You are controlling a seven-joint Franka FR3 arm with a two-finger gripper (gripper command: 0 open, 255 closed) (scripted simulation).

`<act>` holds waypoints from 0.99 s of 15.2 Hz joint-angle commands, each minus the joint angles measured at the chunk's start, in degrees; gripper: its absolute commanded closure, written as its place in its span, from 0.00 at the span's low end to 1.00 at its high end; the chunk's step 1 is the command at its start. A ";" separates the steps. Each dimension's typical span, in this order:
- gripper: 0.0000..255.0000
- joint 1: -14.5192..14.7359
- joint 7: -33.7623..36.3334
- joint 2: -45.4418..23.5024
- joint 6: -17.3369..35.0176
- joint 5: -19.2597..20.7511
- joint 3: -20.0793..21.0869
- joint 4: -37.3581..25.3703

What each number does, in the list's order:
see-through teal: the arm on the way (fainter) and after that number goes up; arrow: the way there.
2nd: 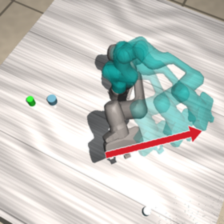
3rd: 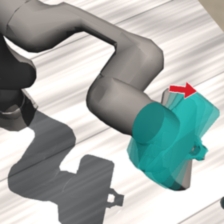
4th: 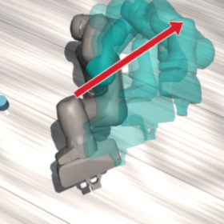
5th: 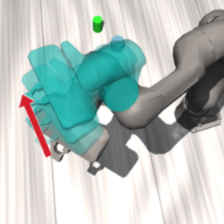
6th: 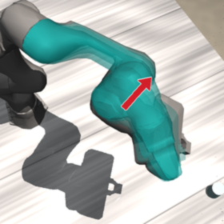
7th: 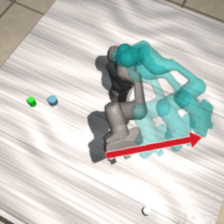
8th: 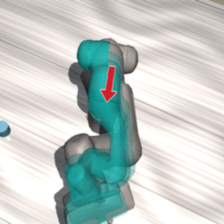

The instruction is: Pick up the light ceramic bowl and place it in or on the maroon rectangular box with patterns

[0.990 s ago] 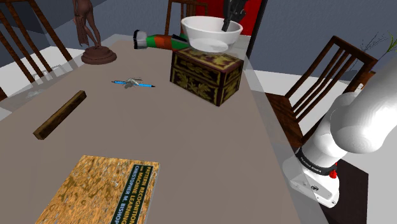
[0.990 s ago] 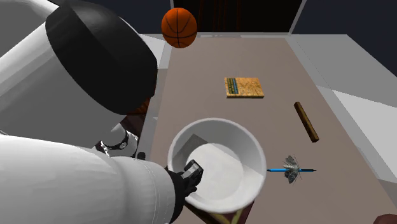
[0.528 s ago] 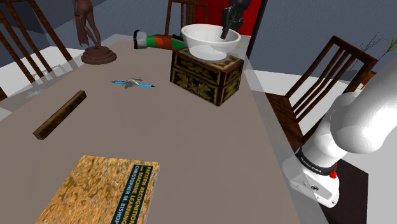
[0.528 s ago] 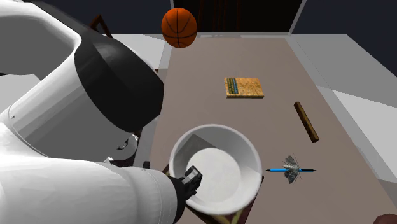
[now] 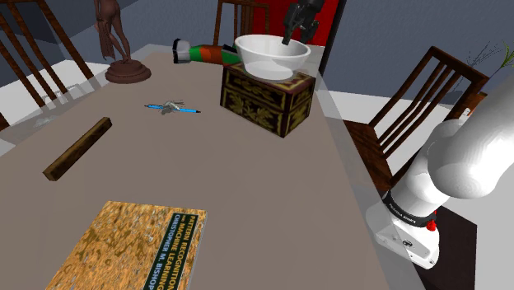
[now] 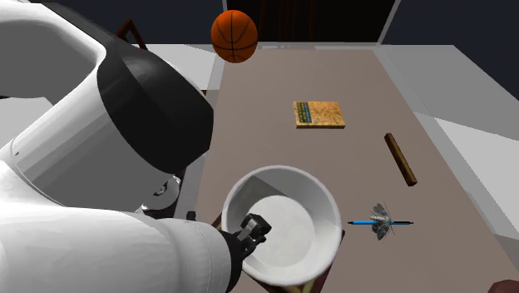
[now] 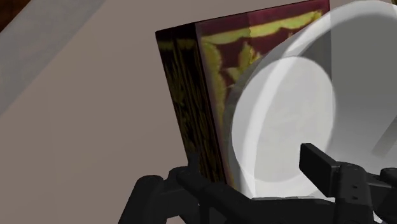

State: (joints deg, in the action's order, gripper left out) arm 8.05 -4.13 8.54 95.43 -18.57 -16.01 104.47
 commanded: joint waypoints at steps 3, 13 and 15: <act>0.00 0.00 0.00 -0.01 0.02 -0.01 0.00 -0.01; 0.00 -0.86 0.01 -1.68 -7.55 -0.18 -1.49 -8.74; 0.00 -0.86 0.01 -1.68 -7.55 -0.18 -1.49 -8.74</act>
